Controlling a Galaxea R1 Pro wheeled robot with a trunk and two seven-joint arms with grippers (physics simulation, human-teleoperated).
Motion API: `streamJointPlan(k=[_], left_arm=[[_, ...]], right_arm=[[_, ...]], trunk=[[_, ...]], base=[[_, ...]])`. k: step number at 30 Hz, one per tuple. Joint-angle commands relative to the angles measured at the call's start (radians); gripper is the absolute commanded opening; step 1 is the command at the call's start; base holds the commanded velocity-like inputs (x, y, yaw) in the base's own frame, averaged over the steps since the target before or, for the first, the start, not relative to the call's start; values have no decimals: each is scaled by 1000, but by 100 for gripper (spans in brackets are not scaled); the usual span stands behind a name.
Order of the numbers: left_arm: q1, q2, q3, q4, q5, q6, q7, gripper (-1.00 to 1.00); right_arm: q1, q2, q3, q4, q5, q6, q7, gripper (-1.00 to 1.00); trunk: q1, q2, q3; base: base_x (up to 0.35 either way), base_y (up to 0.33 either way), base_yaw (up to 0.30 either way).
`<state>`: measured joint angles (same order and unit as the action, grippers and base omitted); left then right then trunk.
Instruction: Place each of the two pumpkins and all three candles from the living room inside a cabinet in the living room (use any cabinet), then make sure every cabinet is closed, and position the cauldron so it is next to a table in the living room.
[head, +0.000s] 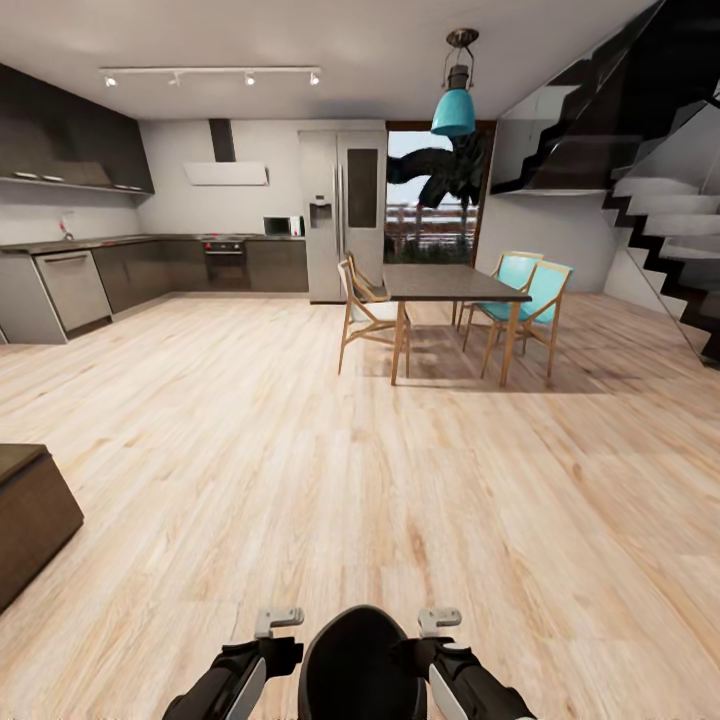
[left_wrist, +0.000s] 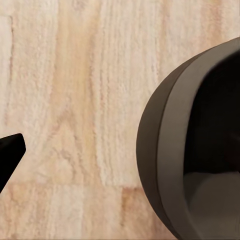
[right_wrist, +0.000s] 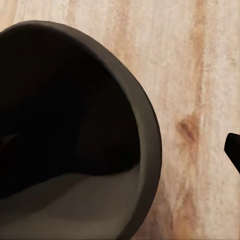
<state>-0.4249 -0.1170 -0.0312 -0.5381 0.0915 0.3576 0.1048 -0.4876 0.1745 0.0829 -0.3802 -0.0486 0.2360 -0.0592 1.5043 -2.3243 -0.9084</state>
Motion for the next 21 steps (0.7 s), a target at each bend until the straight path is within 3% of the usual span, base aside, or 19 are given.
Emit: streamJointPlan(k=[1,7,14,21], left_arm=[[0,0,-3,-2,10,3,7,100],[0,0,-3,-2,10,0,7,100],[0,-1,-5,7,8,-2,7,100],[0,-4,-9,39,4,-47,7,100]], right_arm=[[0,0,5,-1,-5,6,-6,100],[0,0,5,0,-5,2,1,100],[3,0,5,0,-5,-27,66,100],[3,0,5,1,-5,-45,75,100]], trunk=[[4,-8,-4],[27,-50,-23],[54,-99,-45],[80,-148,-67]], base=[[0,0,0],[0,0,0],[0,0,0],[0,0,0]])
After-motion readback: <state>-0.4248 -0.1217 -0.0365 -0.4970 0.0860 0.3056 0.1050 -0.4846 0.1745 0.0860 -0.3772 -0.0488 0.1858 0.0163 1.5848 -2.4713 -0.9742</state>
